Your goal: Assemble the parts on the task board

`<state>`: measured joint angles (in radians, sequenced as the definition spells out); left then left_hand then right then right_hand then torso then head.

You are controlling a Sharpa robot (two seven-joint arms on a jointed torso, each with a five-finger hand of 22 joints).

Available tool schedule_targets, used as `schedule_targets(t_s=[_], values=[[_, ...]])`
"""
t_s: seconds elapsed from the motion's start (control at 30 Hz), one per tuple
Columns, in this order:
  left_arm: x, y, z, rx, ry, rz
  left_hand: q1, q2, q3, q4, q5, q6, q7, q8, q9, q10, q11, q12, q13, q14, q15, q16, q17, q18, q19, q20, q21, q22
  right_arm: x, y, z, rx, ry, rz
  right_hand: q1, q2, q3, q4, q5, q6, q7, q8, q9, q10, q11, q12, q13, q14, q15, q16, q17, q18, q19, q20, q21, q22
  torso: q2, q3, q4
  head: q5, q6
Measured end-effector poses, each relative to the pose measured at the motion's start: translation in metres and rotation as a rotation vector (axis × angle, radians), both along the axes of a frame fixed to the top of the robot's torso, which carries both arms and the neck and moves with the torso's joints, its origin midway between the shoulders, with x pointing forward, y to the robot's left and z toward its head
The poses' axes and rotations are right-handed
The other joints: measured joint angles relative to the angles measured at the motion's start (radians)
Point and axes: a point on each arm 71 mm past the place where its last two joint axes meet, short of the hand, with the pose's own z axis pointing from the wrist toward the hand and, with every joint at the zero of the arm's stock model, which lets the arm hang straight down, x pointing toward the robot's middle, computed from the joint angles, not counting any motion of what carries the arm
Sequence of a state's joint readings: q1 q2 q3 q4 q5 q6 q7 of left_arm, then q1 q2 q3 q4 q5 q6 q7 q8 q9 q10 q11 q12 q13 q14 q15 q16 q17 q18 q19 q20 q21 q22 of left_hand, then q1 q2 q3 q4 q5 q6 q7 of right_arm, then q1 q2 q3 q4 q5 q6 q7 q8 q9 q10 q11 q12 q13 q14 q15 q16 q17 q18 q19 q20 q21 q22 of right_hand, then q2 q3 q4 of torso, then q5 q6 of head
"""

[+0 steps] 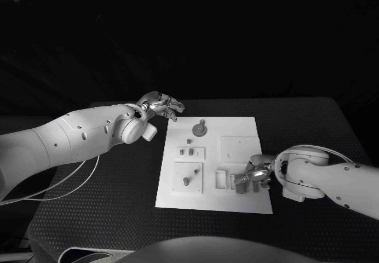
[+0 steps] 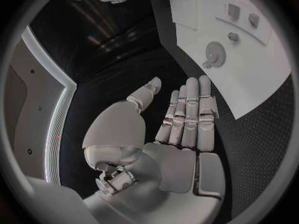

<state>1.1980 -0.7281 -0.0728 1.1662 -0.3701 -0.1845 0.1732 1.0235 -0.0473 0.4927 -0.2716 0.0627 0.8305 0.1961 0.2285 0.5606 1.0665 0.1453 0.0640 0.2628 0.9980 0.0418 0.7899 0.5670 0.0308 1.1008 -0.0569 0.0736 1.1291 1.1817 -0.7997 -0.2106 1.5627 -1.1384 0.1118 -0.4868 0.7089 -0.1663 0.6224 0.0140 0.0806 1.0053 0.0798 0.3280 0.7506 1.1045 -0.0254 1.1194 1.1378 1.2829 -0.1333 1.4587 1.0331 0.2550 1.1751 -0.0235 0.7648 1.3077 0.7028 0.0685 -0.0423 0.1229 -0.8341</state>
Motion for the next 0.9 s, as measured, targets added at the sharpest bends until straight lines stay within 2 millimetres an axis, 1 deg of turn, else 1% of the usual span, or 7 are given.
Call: schedule_targets(t_s=[0.27, 0.37, 0.53, 0.6, 0.7, 0.8, 0.9], values=[[0.0000, 0.0001, 0.0000, 0.000, 0.000, 0.000, -0.004, -0.004, 0.000, 0.000, 0.000, 0.000, 0.000, 0.000, 0.000, 0.000, 0.000, 0.000, 0.000, 0.000, 0.000, 0.000, 0.001, 0.000, 0.000, 0.000, 0.000, 0.000, 0.0025, 0.0042, -0.0010, -0.004, -0.007, 0.005, 0.000, 0.000, 0.004, -0.019, 0.000, 0.000, 0.004, -0.002, 0.000, 0.000, 0.000, 0.000, -0.001, -0.004, 0.004, 0.000, -0.003, -0.003, -0.007, 0.000, 0.004, 0.000, 0.000, 0.0000, -0.0002, 0.001, -0.003], [-0.0001, -0.0004, 0.0000, -0.001, 0.001, -0.002, -0.004, -0.004, 0.000, 0.000, 0.000, 0.000, 0.000, 0.000, 0.000, 0.000, 0.000, 0.000, 0.000, 0.000, 0.000, 0.000, 0.001, 0.000, 0.000, 0.000, 0.000, 0.000, 0.0028, 0.0047, -0.0012, -0.005, -0.009, 0.006, -0.009, 0.009, 0.004, -0.053, 0.000, 0.001, 0.005, -0.002, 0.000, 0.000, 0.000, -0.001, -0.001, -0.004, 0.004, 0.000, -0.003, -0.006, -0.007, 0.000, 0.012, 0.000, 0.000, 0.0000, -0.0003, 0.001, -0.004], [-0.0002, 0.0000, 0.0001, 0.000, 0.001, -0.001, -0.004, -0.004, 0.000, 0.000, 0.000, 0.000, 0.000, 0.000, 0.000, -0.001, 0.001, 0.000, 0.000, 0.000, 0.000, -0.004, 0.001, 0.000, 0.000, 0.000, 0.000, 0.000, 0.0019, 0.0046, -0.0011, -0.001, -0.014, 0.003, -0.003, 0.067, 0.004, -0.160, -0.002, 0.002, 0.005, -0.004, -0.004, 0.000, 0.000, 0.004, -0.001, -0.004, 0.004, 0.005, -0.003, -0.007, -0.014, 0.001, 0.024, 0.000, 0.000, 0.0000, -0.0010, 0.002, -0.005], [-0.0002, 0.0001, 0.0001, 0.000, 0.001, -0.001, -0.004, -0.004, 0.000, 0.000, 0.000, 0.000, 0.000, 0.000, 0.000, -0.002, 0.003, 0.000, 0.000, 0.000, 0.000, -0.004, 0.001, 0.000, 0.000, 0.000, 0.000, 0.000, 0.0010, 0.0040, -0.0007, 0.003, -0.017, 0.001, -0.005, 0.087, 0.007, -0.192, -0.004, 0.010, 0.003, -0.027, 0.000, 0.000, 0.000, 0.006, -0.002, -0.004, 0.004, 0.005, -0.003, -0.007, -0.014, 0.001, 0.025, 0.000, 0.000, 0.0000, -0.0010, 0.002, -0.005], [-0.0002, 0.0002, 0.0001, 0.000, 0.001, -0.001, -0.004, -0.004, 0.000, 0.000, 0.000, 0.000, 0.000, 0.000, 0.000, -0.003, 0.003, 0.000, -0.001, 0.000, 0.000, -0.004, 0.002, 0.000, 0.000, 0.000, 0.000, 0.000, -0.0009, 0.0029, 0.0001, 0.011, -0.021, -0.004, -0.005, 0.110, -0.001, -0.209, -0.007, 0.019, 0.001, -0.049, 0.002, 0.000, 0.001, 0.006, -0.003, -0.004, 0.004, 0.005, -0.001, -0.008, -0.014, 0.001, 0.025, 0.000, 0.000, 0.0000, -0.0010, 0.002, -0.005], [-0.0001, 0.0003, 0.0000, 0.000, 0.001, 0.000, -0.004, -0.004, 0.000, 0.000, 0.000, 0.000, 0.000, 0.000, 0.000, -0.003, 0.003, 0.000, -0.001, 0.000, 0.000, -0.004, 0.002, 0.000, 0.000, 0.000, 0.000, 0.000, -0.0035, 0.0012, 0.0012, 0.019, -0.025, -0.010, -0.011, 0.120, -0.003, -0.213, -0.008, 0.019, 0.001, -0.046, -0.002, 0.000, 0.001, 0.006, -0.004, -0.005, 0.005, 0.009, 0.002, -0.008, -0.015, 0.001, 0.029, 0.000, 0.000, -0.0004, -0.0009, 0.002, -0.005], [-0.0001, 0.0003, -0.0001, 0.000, 0.002, 0.000, -0.004, -0.004, 0.000, 0.000, 0.000, 0.000, 0.000, 0.000, 0.000, -0.003, 0.003, 0.000, -0.001, 0.000, 0.000, -0.004, 0.002, 0.000, 0.000, 0.000, 0.000, 0.000, -0.0050, -0.0006, 0.0044, 0.026, -0.030, -0.016, -0.015, 0.123, 0.015, -0.231, -0.008, 0.024, -0.001, -0.046, -0.004, 0.000, 0.001, 0.007, -0.004, -0.001, 0.001, 0.009, 0.003, -0.014, -0.015, 0.001, 0.031, 0.000, 0.000, -0.0003, -0.0009, 0.001, -0.004]])
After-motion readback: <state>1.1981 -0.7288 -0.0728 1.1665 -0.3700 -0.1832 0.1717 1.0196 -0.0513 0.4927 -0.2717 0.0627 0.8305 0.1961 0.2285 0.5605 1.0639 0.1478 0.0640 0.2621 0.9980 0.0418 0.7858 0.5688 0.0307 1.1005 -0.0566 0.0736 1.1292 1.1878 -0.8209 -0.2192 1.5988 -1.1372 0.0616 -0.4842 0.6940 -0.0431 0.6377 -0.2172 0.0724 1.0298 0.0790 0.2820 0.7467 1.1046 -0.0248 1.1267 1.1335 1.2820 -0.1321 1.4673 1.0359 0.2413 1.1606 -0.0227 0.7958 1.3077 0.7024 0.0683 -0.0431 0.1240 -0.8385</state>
